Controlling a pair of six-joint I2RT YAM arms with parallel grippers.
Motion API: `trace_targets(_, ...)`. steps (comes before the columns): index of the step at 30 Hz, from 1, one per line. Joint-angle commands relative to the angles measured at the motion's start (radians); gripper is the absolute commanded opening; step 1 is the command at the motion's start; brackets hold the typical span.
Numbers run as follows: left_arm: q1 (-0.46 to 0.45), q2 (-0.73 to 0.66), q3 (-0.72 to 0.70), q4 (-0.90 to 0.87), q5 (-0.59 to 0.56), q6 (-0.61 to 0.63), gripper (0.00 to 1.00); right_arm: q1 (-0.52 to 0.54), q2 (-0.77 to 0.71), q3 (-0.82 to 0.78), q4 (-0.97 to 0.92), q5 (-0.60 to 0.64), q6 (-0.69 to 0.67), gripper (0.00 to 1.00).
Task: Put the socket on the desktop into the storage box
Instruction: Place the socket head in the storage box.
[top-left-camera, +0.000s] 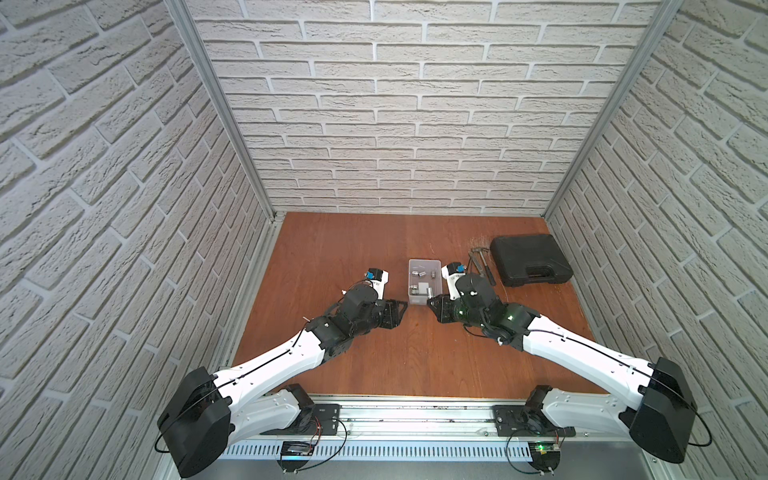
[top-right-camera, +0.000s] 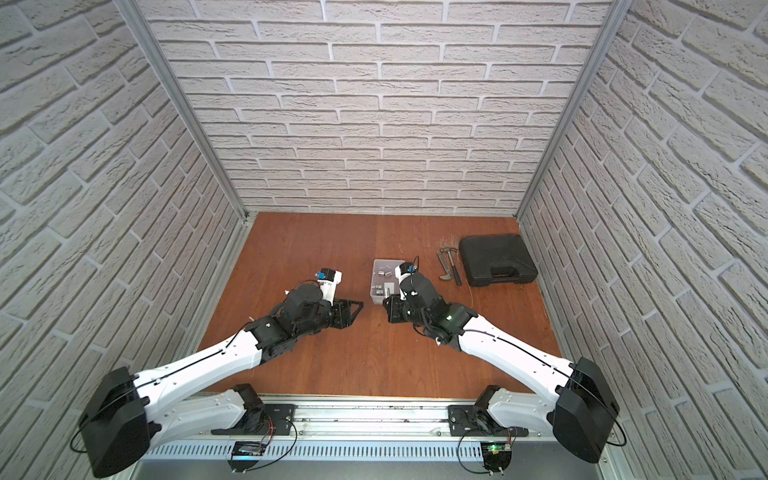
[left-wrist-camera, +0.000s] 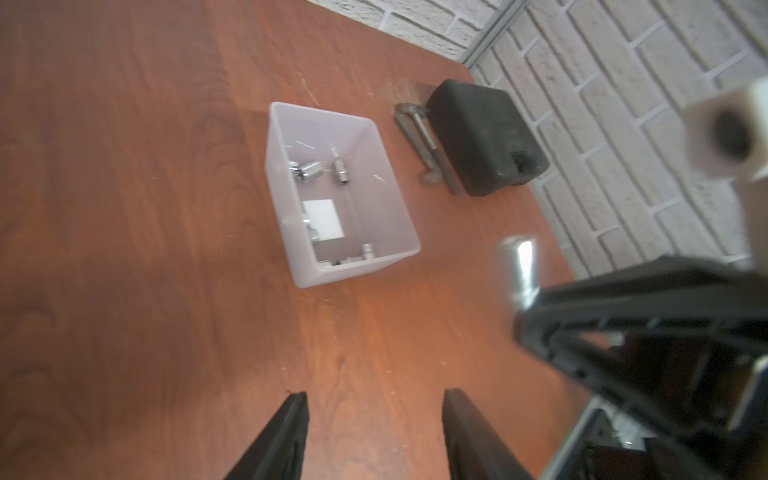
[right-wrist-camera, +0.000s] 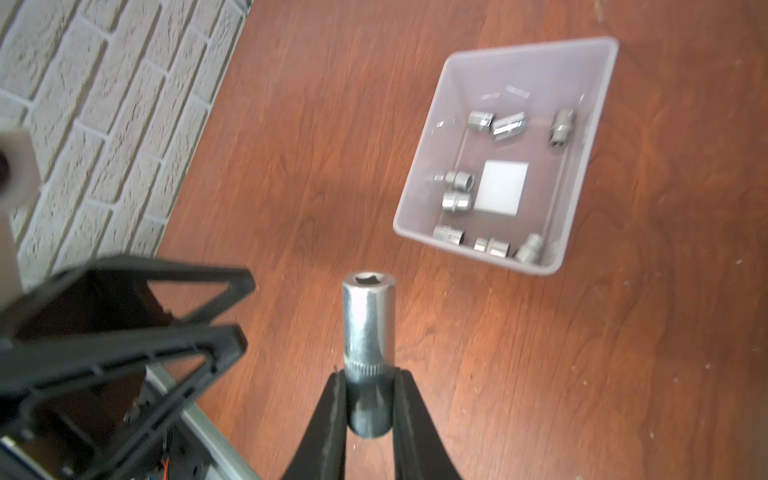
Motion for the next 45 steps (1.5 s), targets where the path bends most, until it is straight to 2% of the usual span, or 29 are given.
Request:
trace_targets(1,-0.027,-0.029,-0.009,-0.054,-0.126,0.07,0.59,-0.046,0.083,0.087,-0.074,0.025,-0.009,0.02)
trace_targets(7,-0.058,-0.008,-0.009,-0.051,-0.199,0.08,0.59,-0.109,0.225,0.227,-0.104,-0.011,-0.027,0.02)
trace_targets(14,-0.057,0.042,0.025,-0.086,-0.168,0.105,0.59,-0.163,0.344,0.341,-0.143,-0.025,-0.054,0.02)
trace_targets(25,-0.054,-0.017,-0.029,-0.065,-0.199,0.071,0.63,-0.203,0.414,0.387,-0.152,-0.044,-0.075,0.02)
trace_targets(45,-0.043,0.011,-0.057,-0.03,-0.182,0.05,0.64,-0.209,0.567,0.447,-0.132,-0.076,-0.093,0.02)
